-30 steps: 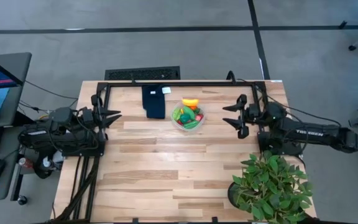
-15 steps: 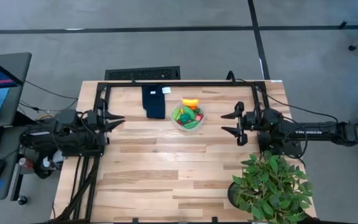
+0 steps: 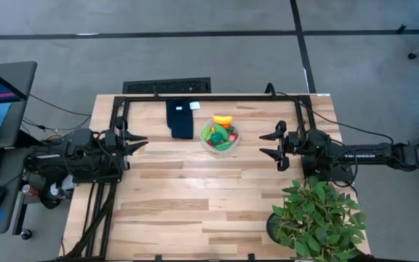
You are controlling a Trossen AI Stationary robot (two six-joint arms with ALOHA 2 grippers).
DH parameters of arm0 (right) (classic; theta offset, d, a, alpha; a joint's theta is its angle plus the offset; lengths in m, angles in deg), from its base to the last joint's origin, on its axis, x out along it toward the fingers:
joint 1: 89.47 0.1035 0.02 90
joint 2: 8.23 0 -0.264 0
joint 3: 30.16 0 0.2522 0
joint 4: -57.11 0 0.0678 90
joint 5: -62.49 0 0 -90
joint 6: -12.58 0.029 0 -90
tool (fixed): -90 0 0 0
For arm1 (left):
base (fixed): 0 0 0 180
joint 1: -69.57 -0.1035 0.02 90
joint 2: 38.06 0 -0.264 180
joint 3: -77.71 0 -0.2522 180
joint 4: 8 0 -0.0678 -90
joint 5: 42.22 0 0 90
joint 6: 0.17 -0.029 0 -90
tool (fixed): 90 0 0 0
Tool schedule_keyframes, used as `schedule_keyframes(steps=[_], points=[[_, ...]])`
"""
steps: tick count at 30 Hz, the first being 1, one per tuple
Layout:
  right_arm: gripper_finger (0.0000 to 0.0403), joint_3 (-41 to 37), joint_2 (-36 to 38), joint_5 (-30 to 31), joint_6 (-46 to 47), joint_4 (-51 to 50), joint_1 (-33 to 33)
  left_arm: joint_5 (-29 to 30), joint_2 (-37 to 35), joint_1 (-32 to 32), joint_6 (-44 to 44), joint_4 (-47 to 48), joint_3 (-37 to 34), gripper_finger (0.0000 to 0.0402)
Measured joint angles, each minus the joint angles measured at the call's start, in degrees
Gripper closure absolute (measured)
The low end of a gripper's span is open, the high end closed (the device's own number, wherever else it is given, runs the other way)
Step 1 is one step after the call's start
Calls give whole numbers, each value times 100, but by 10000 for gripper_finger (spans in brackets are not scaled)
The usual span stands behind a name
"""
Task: Pick and placing Produce into tupperware
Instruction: Return to Home Position
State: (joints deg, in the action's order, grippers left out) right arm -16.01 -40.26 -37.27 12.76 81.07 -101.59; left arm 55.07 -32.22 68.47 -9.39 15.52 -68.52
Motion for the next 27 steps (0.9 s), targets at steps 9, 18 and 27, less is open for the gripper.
schedule_keyframes(steps=[9,18,27], points=[[177,-2,-4,251,65,-56,94,50,-53,0,-35,49,-11,352],[177,-2,324,678,15,-218,336,262,-562,-2,106,331,82,352],[177,-4,592,680,-216,-405,611,681,-581,-2,428,6,-213,352]])
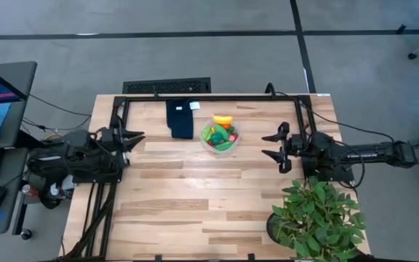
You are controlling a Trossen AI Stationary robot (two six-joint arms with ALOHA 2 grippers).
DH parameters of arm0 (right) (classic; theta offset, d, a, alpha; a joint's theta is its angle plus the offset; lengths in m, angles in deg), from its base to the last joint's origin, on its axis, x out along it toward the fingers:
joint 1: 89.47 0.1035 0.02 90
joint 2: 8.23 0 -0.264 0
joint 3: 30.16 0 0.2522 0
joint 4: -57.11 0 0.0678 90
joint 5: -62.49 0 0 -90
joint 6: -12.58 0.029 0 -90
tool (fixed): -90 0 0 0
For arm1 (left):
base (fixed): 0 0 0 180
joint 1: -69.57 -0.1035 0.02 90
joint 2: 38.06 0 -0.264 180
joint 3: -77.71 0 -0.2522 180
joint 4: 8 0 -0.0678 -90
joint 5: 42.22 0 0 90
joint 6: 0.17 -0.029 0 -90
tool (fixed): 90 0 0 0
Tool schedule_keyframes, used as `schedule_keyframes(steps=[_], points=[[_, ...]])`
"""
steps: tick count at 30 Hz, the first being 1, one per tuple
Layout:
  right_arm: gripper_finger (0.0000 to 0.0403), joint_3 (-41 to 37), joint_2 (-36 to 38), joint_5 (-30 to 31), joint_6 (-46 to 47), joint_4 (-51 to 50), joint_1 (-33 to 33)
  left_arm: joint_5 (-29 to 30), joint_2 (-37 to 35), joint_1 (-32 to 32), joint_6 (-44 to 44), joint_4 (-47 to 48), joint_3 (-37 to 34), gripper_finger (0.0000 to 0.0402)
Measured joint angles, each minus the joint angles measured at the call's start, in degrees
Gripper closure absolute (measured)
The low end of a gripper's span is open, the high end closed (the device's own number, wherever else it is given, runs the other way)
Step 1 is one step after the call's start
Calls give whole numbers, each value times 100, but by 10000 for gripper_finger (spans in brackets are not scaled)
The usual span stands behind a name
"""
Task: Pick and placing Produce into tupperware
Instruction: Return to Home Position
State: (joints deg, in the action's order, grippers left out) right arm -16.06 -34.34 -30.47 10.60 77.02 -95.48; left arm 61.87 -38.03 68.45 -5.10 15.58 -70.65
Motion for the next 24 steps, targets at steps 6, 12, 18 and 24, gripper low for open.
schedule_keyframes(steps=[6,12,18,24], points=[[177,0,226,-1,-15,-274,-1,-61,7,2,-99,-1150,-849,352],[177,-2,374,-1,-2,-570,1,-945,6,4,-307,-1979,-1315,352],[177,-2,370,-15,29,-666,1,-1265,7,2,-329,-1943,-1332,352],[177,-4,370,-18,6,-664,131,-1279,7,2,-160,-1592,-1358,352]])
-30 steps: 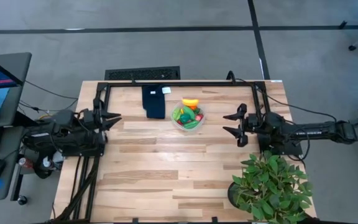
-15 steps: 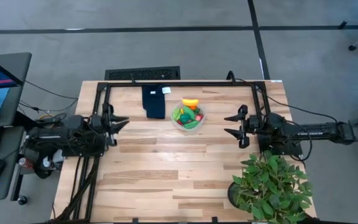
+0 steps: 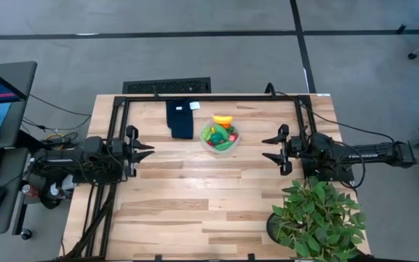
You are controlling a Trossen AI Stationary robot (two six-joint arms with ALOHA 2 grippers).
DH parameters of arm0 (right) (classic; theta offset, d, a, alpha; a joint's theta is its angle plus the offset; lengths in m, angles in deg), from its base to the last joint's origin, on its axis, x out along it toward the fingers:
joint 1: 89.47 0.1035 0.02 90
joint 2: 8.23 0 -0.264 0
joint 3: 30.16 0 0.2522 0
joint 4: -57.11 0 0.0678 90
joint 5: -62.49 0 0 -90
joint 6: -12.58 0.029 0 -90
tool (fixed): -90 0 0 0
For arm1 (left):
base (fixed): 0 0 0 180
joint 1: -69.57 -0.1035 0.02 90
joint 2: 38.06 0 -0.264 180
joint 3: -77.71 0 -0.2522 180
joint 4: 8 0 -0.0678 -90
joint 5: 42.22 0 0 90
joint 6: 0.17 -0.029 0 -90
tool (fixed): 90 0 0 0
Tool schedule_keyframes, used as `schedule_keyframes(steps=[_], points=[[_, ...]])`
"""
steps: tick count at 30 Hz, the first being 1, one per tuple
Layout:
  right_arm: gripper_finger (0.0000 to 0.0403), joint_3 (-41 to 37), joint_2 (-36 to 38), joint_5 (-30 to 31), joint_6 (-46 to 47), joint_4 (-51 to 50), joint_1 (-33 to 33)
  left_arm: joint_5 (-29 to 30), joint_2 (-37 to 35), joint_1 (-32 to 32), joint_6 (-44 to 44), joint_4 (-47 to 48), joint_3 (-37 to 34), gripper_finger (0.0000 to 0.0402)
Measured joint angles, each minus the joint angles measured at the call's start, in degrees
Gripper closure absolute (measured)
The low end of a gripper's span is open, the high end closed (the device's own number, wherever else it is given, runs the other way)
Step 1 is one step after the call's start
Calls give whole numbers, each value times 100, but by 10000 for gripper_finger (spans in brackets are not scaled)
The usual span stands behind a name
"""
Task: Pick and placing Produce into tupperware
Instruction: Return to Home Position
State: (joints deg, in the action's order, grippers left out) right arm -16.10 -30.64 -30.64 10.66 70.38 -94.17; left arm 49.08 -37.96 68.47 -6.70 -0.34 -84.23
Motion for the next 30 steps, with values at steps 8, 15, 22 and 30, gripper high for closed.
schedule_keyframes(steps=[8,15,22,30], points=[[177,0,0,9,-113,79,146,54,2,0,90,-440,-370,352],[177,0,0,15,-136,76,143,67,7,-2,112,-346,-370,352],[177,0,0,12,-113,15,143,96,13,-2,114,-198,-372,352],[177,-2,128,-103,-173,45,167,92,20,-2,119,397,-377,352]])
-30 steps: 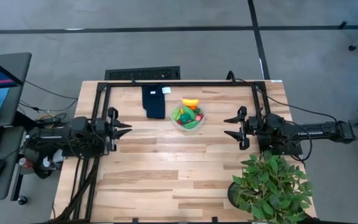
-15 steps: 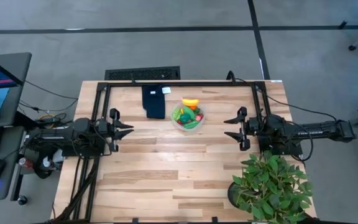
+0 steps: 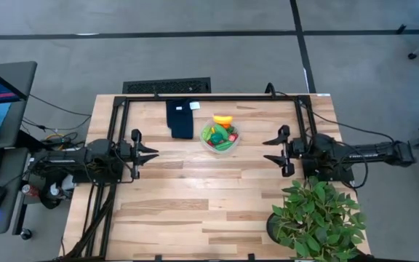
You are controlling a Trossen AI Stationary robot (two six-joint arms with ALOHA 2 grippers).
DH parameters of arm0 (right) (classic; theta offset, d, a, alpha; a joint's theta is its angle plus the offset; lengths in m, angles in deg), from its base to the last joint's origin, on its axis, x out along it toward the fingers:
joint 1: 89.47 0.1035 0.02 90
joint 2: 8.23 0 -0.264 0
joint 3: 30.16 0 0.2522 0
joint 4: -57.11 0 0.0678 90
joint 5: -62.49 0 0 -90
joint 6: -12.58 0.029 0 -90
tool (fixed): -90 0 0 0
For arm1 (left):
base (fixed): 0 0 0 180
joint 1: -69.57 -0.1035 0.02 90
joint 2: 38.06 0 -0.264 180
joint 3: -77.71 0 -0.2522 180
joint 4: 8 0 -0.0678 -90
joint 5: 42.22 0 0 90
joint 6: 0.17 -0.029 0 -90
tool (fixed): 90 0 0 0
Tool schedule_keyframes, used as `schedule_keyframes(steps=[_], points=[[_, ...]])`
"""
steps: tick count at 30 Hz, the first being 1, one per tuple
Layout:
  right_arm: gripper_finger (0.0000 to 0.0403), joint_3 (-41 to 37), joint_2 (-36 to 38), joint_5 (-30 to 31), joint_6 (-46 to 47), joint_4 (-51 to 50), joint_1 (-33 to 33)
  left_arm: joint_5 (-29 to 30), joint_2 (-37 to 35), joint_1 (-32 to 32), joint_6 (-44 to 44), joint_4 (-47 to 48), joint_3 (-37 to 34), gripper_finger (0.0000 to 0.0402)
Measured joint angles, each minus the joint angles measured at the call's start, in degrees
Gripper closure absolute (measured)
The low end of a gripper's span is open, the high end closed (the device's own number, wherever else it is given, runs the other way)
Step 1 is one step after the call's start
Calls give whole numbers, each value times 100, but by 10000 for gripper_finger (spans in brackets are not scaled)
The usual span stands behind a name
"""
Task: Pick and placing Produce into tupperware
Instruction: Return to Home Position
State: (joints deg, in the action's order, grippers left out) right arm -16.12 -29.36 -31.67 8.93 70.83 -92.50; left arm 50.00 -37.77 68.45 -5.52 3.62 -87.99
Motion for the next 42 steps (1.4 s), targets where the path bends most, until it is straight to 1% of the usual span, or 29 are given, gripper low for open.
schedule_keyframes(steps=[3,7,15,20,22,25,29,34,42], points=[[177,0,156,-108,-111,-1,59,-5,0,2,0,-1,-1,352],[177,0,341,-114,-344,0,302,-3,0,-1,0,1,-4,352],[177,0,429,321,-449,-70,695,-1,-2,0,0,3,-7,352],[177,0,428,635,-232,-770,726,2,-2,-1,0,3,-11,352],[177,0,430,598,-215,-905,691,2,-2,-1,0,5,-11,352],[177,0,429,382,-239,-1130,730,4,-2,-1,0,5,-11,352],[177,0,498,424,-187,-1210,693,4,-2,-1,0,5,-11,352],[177,0,927,467,-268,-1255,662,6,-2,-1,0,7,-13,352],[177,0,1913,503,-414,-2002,664,6,-2,-1,-7,7,-13,352]])
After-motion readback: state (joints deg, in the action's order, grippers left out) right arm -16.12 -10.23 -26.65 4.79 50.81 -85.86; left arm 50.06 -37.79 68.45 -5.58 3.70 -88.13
